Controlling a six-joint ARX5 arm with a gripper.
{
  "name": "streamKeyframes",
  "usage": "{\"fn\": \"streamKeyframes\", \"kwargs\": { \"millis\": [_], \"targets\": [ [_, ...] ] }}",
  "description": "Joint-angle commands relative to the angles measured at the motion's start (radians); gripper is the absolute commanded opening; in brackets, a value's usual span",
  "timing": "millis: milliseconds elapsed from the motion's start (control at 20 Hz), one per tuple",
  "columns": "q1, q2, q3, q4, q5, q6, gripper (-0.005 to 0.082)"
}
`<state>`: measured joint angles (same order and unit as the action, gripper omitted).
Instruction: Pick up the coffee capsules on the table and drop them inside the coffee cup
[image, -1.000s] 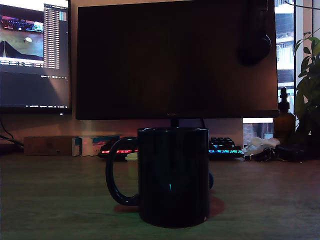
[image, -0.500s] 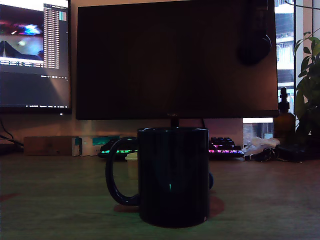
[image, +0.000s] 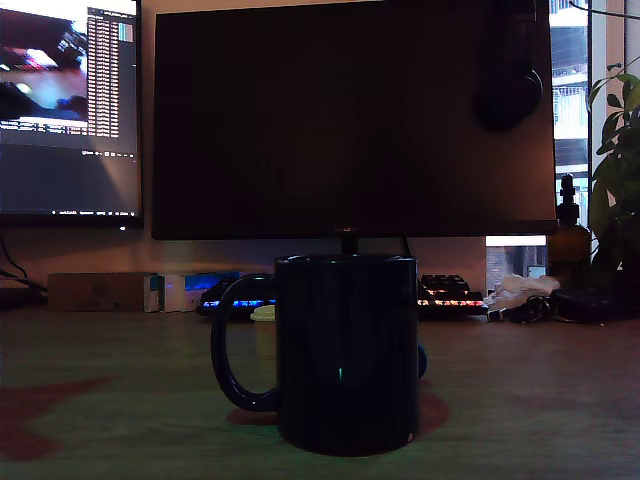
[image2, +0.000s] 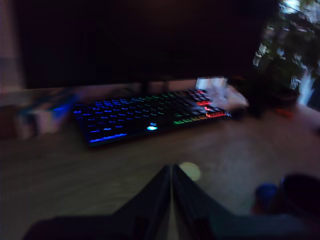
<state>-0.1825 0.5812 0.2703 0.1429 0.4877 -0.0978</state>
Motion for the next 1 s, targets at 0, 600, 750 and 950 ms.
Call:
{"fn": "streamKeyframes", "kwargs": {
  "millis": [0,600,750,950],
  "targets": [
    [-0.031,0.04,-0.012,0.037,0.001,0.029,-0.0019],
    [-0.11,0.272,-0.012,0.112,-0.009,0.145,-0.0019],
    [-0.111,0.284,-0.012,0.108,-0.003,0.151,-0.0019],
    [-0.111,0.366,-0.012,0.111,0.048,0.188,-0.0011]
  ]
}}
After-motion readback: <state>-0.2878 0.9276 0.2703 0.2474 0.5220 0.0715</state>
